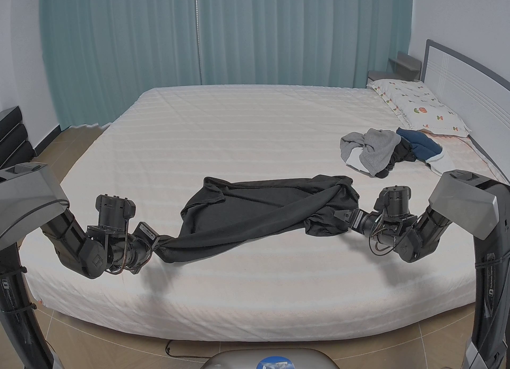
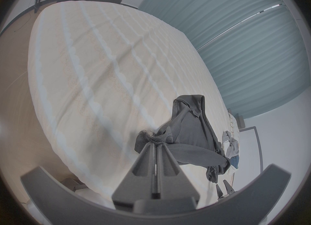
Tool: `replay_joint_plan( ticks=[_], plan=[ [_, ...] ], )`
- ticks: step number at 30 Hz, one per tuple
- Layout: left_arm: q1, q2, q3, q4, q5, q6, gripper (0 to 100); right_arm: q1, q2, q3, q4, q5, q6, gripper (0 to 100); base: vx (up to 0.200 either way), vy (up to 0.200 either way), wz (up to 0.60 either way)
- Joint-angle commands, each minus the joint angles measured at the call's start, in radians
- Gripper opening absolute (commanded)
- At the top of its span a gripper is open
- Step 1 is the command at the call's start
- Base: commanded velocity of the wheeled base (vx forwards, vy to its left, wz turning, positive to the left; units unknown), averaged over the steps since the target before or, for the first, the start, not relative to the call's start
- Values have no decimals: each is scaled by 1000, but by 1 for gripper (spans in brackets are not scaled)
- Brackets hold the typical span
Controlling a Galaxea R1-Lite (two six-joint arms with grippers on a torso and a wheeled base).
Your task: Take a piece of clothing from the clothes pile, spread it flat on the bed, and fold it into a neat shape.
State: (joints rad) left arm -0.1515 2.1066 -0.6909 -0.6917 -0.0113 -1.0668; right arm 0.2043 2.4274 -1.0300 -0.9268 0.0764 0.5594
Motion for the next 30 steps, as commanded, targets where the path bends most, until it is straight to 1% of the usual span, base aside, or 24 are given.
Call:
replay_joint_plan(
  ticks=[1,7,15,16,20,24,30],
  plan=[
    [0,0,1,-2,1,-1,0,34,30,2,2,-1,10,100,0,0,0],
    [0,1,-1,-2,-1,1,0,52,64,-2,0,-9,11,100,0,0,0],
    [0,1,1,-2,-1,1,0,49,85,-21,-12,-13,19,100,0,0,0],
    [1,3,1,-2,-1,1,0,49,85,-24,-12,-13,22,0,0,0,0],
    [0,3,2,0,-1,1,0,44,90,-56,-10,-24,53,0,0,0,0],
    [0,1,1,0,-1,1,0,37,104,-76,-10,-36,59,0,0,0,0],
    [0,1,1,0,-1,1,0,29,85,-62,-12,-40,62,0,0,0,0]
  ],
)
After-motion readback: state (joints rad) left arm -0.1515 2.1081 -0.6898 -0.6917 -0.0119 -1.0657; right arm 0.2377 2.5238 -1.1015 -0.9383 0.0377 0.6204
